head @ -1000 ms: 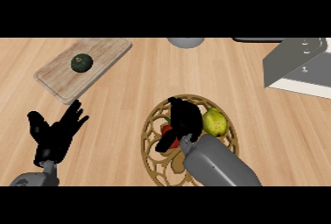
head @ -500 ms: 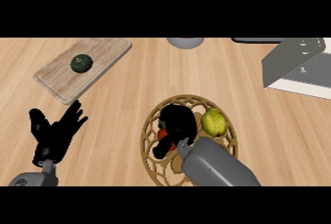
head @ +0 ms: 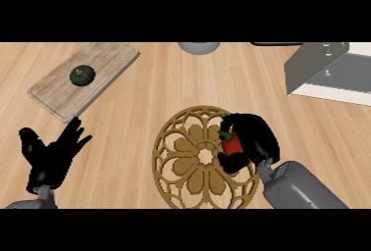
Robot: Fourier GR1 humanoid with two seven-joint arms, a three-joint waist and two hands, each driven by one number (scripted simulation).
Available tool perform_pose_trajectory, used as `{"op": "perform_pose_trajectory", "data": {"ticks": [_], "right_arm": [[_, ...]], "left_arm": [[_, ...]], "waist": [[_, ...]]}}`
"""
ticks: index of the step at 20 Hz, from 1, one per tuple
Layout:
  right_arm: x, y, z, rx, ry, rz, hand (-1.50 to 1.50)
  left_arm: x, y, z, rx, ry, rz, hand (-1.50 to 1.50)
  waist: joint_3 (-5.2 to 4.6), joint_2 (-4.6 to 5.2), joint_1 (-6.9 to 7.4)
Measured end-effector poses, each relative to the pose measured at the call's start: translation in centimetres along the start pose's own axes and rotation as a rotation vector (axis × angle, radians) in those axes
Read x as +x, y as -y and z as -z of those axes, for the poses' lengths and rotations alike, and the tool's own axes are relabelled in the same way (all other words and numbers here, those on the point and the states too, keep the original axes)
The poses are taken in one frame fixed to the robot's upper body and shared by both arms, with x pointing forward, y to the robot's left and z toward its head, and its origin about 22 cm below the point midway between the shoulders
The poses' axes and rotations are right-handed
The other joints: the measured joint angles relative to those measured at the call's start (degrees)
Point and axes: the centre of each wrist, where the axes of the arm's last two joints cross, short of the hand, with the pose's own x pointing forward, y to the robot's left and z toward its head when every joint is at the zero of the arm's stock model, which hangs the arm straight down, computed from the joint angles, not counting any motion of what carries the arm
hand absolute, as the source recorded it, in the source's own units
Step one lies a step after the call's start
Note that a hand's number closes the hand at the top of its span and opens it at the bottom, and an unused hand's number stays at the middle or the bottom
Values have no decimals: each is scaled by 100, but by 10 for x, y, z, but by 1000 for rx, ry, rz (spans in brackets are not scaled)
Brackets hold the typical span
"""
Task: Pick the bell pepper from the placemat and place it in the tiered shelf
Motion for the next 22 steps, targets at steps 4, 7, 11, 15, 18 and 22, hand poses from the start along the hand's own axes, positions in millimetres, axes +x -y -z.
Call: {"op": "perform_pose_trajectory", "data": {"ticks": [4, 7, 11, 15, 18, 22], "right_arm": [[-52, 51, -23, -124, 37, 77, 150], [-69, 91, -47, -241, 72, 107, 150], [-75, 144, -80, -398, 77, 135, 150], [-77, 191, -115, -503, 47, 151, 150], [-77, 224, -138, -564, 27, 158, 150], [-78, 273, -159, -635, -7, 179, 150]], "left_arm": [[-2, -3, -3, 16, 0, -7, 0], [-4, -2, -5, 22, -2, -6, 0], [-3, -1, -7, 21, 0, -6, 0], [-2, -1, -5, 8, 10, -7, 0], [-2, 5, -4, 0, 16, -3, 0], [3, 6, 0, -17, 13, 0, 0]], "waist": [[12, 13, -85], [18, 1, -136], [6, -2, -138], [-3, 11, -90], [-2, 19, -42], [-9, 41, 52]]}}
